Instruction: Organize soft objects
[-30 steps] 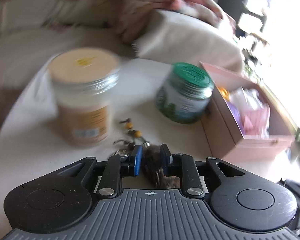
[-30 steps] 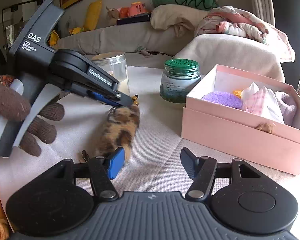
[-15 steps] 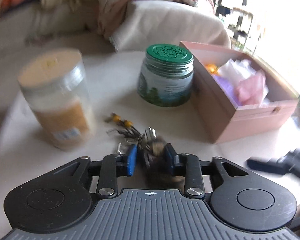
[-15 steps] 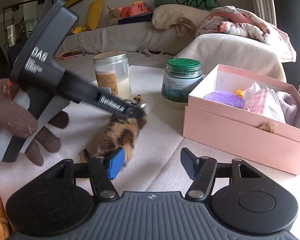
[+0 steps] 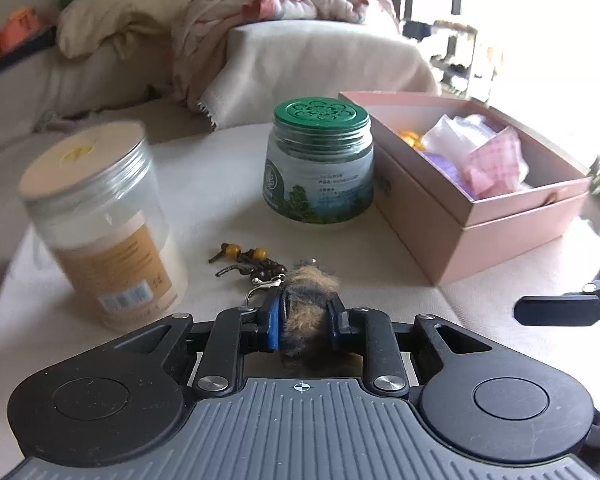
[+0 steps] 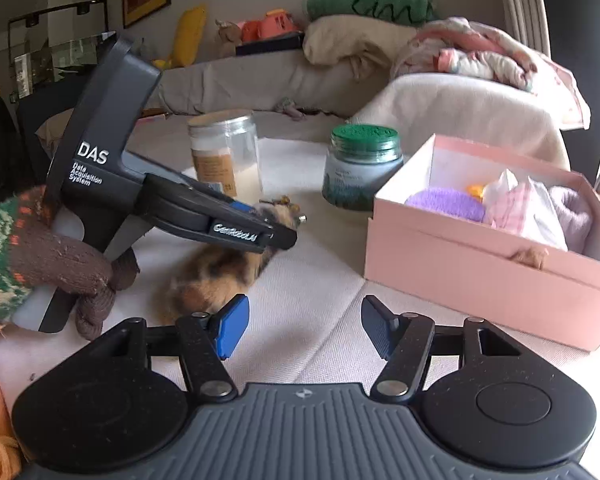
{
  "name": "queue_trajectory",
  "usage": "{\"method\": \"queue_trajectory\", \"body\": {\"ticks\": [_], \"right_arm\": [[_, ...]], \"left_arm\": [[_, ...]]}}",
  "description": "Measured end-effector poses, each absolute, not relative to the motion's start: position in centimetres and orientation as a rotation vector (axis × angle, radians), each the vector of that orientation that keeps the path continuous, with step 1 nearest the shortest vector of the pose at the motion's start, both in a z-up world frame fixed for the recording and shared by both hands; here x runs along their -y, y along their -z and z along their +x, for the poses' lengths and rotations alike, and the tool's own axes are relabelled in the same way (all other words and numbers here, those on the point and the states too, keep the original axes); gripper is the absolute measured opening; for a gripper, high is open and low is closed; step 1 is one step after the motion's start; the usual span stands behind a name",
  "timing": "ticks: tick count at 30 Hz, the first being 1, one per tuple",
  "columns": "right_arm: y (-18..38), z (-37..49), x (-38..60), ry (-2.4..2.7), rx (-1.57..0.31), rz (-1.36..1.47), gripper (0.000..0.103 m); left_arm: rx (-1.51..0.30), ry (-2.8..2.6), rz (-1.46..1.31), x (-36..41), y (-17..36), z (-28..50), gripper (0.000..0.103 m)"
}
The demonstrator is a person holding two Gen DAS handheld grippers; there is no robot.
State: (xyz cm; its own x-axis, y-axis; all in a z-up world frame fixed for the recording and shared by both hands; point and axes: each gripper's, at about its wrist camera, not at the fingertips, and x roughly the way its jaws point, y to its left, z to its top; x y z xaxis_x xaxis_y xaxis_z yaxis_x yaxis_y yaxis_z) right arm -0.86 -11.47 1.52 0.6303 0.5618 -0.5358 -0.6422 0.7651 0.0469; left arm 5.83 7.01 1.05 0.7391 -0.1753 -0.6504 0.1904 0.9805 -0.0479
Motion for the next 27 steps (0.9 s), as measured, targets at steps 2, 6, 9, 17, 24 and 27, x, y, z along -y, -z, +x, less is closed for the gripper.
{"method": "queue_trajectory", "body": {"ticks": [2,6,9,17,24,27], "right_arm": [[-1.8,-1.3,11.2,-0.742,-0.586,-0.162,0.063],[-2.4,-2.2,9.3,-0.854,-0.637,-0.205,0.063],[-2.6,-2.5,7.3,-0.899,-0.657,-0.235,0.062],[-1.7,-2.6,4.0,-0.893,-0.753,-0.379,0.049],[-2.1,-1.9,3.1,-0.876,-0.760,-0.423,0.021],[-3.6,-1.5,2.5,-0.898,-0.719,-0.438,0.021]], "left_arm": [[-0.701,0.222,-0.025,-8.4,-1.7,4.7,0.024],[-0.642,0.208,-0.051,-11.2,-3.8,1.3,0.024],[-0.610,0.184,-0.083,-13.5,-4.9,-1.2,0.024],[-0.572,0.116,-0.167,-18.3,-5.8,-4.7,0.024],[-0.553,0.095,-0.213,-20.2,-5.5,-4.9,0.024],[-0.533,0.089,-0.230,-21.2,-6.7,-4.5,0.024]]}}
